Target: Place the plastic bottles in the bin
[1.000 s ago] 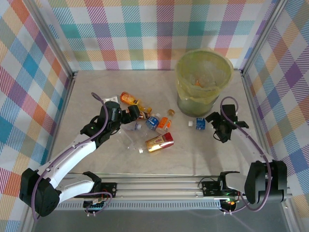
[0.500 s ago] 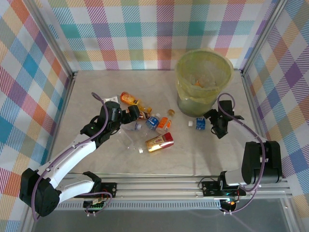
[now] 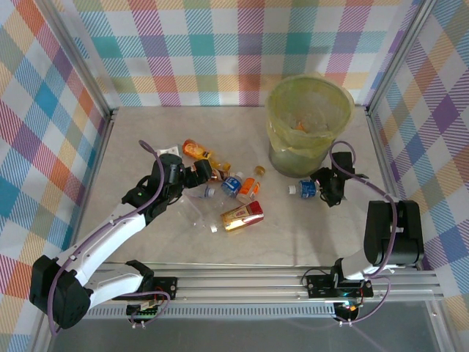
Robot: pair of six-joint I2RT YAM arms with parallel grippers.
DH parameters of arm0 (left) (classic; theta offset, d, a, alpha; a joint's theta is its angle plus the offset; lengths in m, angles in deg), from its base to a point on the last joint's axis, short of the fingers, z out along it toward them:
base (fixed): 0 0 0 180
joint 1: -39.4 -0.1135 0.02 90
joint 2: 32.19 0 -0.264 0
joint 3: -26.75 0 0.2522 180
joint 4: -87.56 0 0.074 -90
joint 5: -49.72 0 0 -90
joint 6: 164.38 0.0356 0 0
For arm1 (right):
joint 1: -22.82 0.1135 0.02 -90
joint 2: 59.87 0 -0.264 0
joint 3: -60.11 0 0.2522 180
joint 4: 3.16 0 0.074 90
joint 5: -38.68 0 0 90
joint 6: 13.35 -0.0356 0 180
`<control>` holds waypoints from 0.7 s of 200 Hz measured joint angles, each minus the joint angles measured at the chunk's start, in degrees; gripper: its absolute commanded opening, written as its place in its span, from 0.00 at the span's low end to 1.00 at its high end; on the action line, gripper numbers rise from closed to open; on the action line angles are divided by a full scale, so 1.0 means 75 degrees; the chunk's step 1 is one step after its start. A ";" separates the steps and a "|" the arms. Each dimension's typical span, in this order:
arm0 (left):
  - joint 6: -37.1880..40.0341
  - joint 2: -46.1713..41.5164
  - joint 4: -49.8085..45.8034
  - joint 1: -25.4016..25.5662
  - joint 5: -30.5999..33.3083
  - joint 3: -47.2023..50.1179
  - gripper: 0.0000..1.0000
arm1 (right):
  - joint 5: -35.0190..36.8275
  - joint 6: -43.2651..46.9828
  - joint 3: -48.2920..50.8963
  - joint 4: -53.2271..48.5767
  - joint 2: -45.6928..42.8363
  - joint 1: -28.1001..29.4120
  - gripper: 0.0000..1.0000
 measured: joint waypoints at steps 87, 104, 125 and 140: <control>-0.0003 -0.0029 -0.0006 0.0000 0.0017 0.0000 1.00 | -0.0469 0.0469 -0.0026 0.0452 0.0329 -0.0050 0.77; -0.0003 -0.0035 -0.0006 0.0000 0.0017 0.0000 1.00 | -0.0490 0.0624 -0.0058 0.0385 0.0519 -0.0050 0.76; -0.0003 -0.0035 -0.0009 0.0000 0.0017 0.0000 1.00 | -0.0522 0.0740 -0.0224 0.0181 0.0615 -0.0064 0.72; -0.0003 -0.0041 -0.0020 0.0000 0.0023 0.0000 1.00 | -0.0542 0.0854 -0.0350 0.0000 0.0699 -0.0085 0.70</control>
